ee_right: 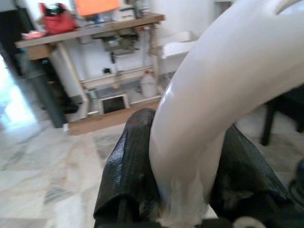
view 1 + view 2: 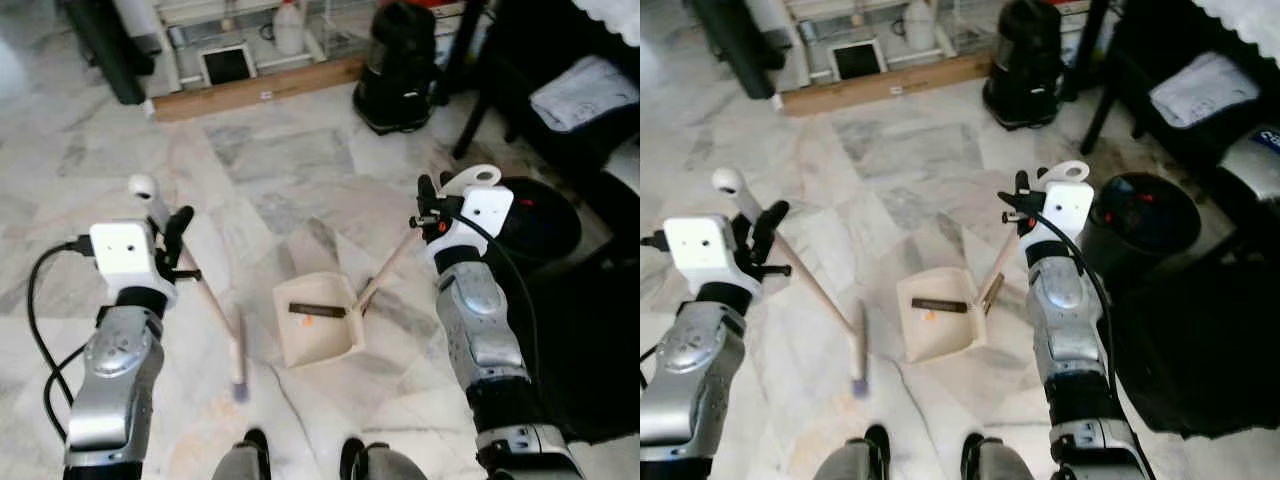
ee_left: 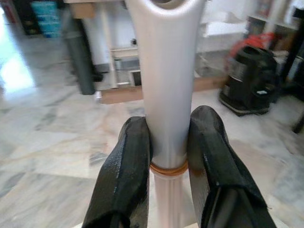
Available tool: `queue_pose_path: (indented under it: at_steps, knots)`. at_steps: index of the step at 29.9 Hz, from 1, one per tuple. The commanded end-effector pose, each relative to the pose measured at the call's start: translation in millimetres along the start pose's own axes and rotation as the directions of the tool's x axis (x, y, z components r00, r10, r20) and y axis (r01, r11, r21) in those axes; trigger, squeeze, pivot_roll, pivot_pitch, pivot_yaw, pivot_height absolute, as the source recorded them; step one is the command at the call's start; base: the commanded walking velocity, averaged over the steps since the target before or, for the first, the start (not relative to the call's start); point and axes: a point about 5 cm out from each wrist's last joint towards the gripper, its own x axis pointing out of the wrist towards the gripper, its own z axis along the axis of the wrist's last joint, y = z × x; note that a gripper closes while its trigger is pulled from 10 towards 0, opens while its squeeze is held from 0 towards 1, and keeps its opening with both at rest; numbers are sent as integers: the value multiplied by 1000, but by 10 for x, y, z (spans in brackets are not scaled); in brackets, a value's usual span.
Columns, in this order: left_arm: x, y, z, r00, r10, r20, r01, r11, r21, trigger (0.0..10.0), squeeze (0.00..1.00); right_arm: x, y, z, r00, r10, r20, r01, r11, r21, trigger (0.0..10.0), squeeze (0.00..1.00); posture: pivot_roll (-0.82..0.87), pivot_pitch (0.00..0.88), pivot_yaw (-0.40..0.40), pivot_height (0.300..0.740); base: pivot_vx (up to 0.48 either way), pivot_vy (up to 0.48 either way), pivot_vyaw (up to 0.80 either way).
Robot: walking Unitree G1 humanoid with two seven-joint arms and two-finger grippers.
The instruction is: Sweep floor
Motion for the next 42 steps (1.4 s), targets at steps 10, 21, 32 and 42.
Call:
queue_pose_path:
  at_steps: [10, 21, 32, 42]
  knots:
    - [15, 24, 10, 997, 46, 56, -49, 998, 40, 10000, 0, 17, -9, 265, 995, 17, 102, -19, 1000, 21, 10000, 0, -44, 86, -8, 740, 0, 0, 794]
    - [72, 19, 11, 997, 46, 62, -50, 996, 73, 10000, 0, 56, 23, 320, 993, 16, 113, -19, 999, 30, 10000, 0, -39, 127, 6, 740, 0, 0, 795]
    - [57, 62, 12, 997, 54, 52, -59, 993, 99, 10000, 0, 81, 66, 336, 995, 15, 103, -19, 999, 44, 10000, 0, -38, 167, 20, 740, 0, 0, 800]
    - [-1, 128, 22, 996, 76, 40, -80, 989, 123, 10000, 0, 86, 103, 326, 996, 29, 81, -33, 998, 48, 10000, 0, -23, 216, 17, 740, 0, 0, 800]
